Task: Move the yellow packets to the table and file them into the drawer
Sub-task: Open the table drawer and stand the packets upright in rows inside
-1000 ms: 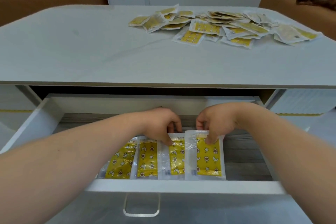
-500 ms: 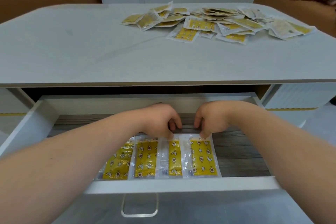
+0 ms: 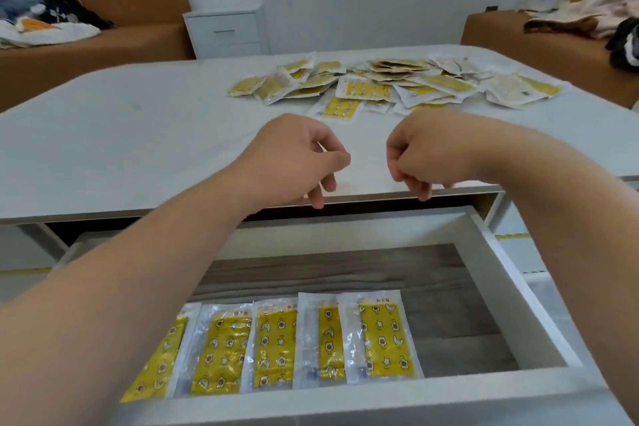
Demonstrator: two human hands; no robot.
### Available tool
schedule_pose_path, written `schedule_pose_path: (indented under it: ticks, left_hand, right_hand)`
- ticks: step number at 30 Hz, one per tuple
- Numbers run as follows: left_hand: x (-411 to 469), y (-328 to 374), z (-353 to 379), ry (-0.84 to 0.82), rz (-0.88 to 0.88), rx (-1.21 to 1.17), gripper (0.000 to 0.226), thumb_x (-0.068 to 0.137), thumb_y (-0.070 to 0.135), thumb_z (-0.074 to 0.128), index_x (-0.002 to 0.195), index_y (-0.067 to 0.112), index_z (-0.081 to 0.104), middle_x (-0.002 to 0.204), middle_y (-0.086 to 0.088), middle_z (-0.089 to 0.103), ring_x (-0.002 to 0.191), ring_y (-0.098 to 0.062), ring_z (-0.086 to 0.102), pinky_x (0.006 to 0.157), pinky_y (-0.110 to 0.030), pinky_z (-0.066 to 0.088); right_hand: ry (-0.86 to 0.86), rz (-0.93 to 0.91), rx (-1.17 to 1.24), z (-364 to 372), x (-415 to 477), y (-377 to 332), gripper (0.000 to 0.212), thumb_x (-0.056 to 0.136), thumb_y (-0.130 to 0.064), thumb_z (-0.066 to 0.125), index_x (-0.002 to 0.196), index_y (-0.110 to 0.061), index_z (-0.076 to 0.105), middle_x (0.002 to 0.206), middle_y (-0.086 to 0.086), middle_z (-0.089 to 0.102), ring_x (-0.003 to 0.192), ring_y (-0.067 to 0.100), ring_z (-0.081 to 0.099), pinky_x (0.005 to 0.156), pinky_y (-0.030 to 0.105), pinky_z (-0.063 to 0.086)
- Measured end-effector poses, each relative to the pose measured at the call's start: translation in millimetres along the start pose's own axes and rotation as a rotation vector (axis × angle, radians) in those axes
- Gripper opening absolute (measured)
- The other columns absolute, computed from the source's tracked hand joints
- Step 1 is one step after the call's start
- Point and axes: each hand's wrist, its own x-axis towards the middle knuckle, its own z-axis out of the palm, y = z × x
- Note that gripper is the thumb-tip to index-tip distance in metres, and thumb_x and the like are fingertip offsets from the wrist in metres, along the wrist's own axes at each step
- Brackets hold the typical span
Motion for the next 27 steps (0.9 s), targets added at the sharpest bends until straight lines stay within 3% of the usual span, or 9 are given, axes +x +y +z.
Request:
schedule_pose_path:
  ticks: [3, 6, 12, 15, 17, 19, 22, 27]
  left_hand:
    - [54, -14, 13, 0.294, 0.145, 0.342, 0.013, 0.096, 0.031, 0.058, 0.098, 0.027, 0.069, 0.099, 0.01, 0.071, 0.093, -0.014, 0.067, 0.079, -0.031, 0.052]
    - [101, -26, 28, 0.26, 0.147, 0.548, 0.037, 0.099, 0.039, 0.052, 0.131, 0.023, 0.06, 0.139, 0.003, 0.054, 0.129, -0.021, 0.048, 0.103, -0.038, 0.042]
    - [143, -31, 39, 0.203, 0.057, 0.673, 0.07, 0.098, 0.061, 0.038, 0.155, 0.021, 0.035, 0.166, -0.001, 0.021, 0.151, -0.025, 0.022, 0.118, -0.05, 0.026]
    - [147, -35, 37, 0.117, -0.028, 0.662, 0.074, 0.097, 0.066, 0.029, 0.158, 0.023, 0.026, 0.168, 0.0, 0.012, 0.153, -0.025, 0.014, 0.118, -0.053, 0.023]
    - [145, -36, 37, 0.099, -0.055, 0.698, 0.071, 0.097, 0.067, 0.026, 0.152, 0.023, 0.039, 0.16, -0.004, 0.034, 0.145, -0.03, 0.031, 0.11, -0.051, 0.031]
    - [141, -35, 38, 0.159, -0.042, 0.701, 0.065, 0.096, 0.065, 0.03, 0.14, 0.022, 0.053, 0.145, -0.007, 0.052, 0.133, -0.032, 0.044, 0.103, -0.048, 0.037]
    - [135, -35, 38, 0.312, 0.012, 0.638, 0.055, 0.098, 0.058, 0.04, 0.136, 0.021, 0.054, 0.139, -0.008, 0.053, 0.13, -0.031, 0.045, 0.103, -0.045, 0.038]
    - [133, -36, 37, 0.285, 0.025, 0.631, 0.05, 0.099, 0.046, 0.045, 0.143, 0.022, 0.048, 0.147, -0.009, 0.044, 0.138, -0.03, 0.035, 0.108, -0.045, 0.034]
  right_hand:
    - [0.352, 0.101, -0.049, -1, 47, 25, 0.019, 0.092, -0.008, 0.049, 0.094, -0.01, 0.068, 0.094, 0.01, 0.073, 0.087, 0.027, 0.068, 0.08, 0.04, 0.058]
    - [0.513, 0.213, -0.114, 15, 81, 53, 0.031, 0.093, -0.02, 0.049, 0.122, -0.012, 0.056, 0.128, 0.015, 0.055, 0.116, 0.036, 0.052, 0.097, 0.047, 0.048]
    - [0.613, 0.259, -0.197, 10, 122, 82, 0.064, 0.095, -0.042, 0.044, 0.15, -0.011, 0.033, 0.157, 0.018, 0.031, 0.145, 0.038, 0.027, 0.117, 0.056, 0.024]
    - [0.484, 0.309, -0.154, 4, 138, 90, 0.079, 0.097, -0.055, 0.037, 0.161, -0.017, 0.011, 0.17, 0.012, 0.006, 0.156, 0.033, 0.005, 0.122, 0.057, 0.009]
    - [0.418, 0.338, -0.158, 5, 142, 95, 0.082, 0.097, -0.06, 0.029, 0.163, -0.019, 0.005, 0.17, 0.01, 0.005, 0.157, 0.031, 0.0, 0.122, 0.059, 0.004]
    - [0.454, 0.332, -0.192, 6, 140, 96, 0.081, 0.096, -0.062, 0.029, 0.161, -0.016, 0.014, 0.167, 0.013, 0.018, 0.155, 0.034, 0.01, 0.121, 0.058, 0.01]
    - [0.622, 0.255, -0.279, 9, 133, 91, 0.071, 0.096, -0.054, 0.039, 0.15, -0.009, 0.037, 0.151, 0.019, 0.04, 0.142, 0.038, 0.034, 0.115, 0.053, 0.027]
    - [0.505, 0.313, -0.235, 8, 135, 95, 0.077, 0.097, -0.061, 0.03, 0.155, -0.01, 0.032, 0.159, 0.016, 0.033, 0.148, 0.036, 0.026, 0.117, 0.055, 0.024]
